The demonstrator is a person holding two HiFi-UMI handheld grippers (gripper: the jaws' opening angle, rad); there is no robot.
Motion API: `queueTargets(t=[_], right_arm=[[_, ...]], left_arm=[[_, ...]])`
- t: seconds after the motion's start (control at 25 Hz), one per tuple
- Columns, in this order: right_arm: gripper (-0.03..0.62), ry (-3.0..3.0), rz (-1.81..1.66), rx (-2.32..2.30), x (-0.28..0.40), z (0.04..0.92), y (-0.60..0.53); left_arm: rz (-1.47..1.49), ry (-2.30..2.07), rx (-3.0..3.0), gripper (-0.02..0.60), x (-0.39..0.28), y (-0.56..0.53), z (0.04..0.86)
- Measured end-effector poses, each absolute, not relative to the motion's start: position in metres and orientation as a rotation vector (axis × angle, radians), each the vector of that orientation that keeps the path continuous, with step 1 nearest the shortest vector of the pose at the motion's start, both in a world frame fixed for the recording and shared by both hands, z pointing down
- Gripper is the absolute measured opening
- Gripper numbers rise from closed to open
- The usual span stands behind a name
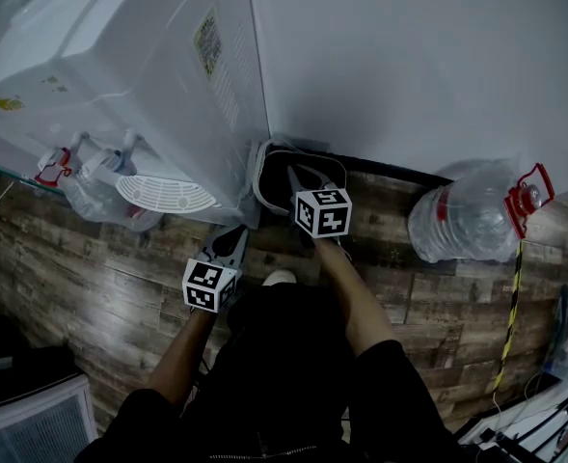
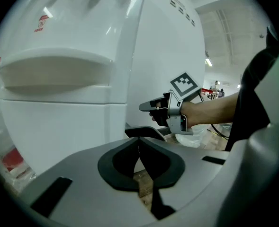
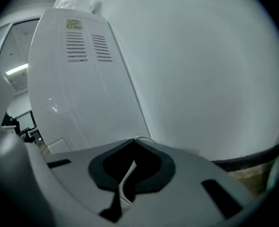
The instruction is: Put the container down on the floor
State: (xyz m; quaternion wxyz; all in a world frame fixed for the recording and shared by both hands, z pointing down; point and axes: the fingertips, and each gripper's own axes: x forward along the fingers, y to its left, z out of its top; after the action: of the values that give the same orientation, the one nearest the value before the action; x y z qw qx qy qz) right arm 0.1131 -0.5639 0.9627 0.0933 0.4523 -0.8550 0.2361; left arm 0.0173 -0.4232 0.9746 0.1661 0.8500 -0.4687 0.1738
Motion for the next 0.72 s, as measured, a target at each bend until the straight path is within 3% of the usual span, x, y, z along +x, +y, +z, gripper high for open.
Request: queueTargets(t=[0.44,0.72], right_arm=[[0.011,-2.469,0.610,1.366,0.145,0.925,-0.564],[0.011,-2.412,0.664,1.352,0.156,0.858,-0.553]], left_arm=[[0.553,-1.220,2.480,0.015,0.053,-0.432,0.927],[0.600,-1.152,2.478,0.015,0.064,-0.431,0.849]])
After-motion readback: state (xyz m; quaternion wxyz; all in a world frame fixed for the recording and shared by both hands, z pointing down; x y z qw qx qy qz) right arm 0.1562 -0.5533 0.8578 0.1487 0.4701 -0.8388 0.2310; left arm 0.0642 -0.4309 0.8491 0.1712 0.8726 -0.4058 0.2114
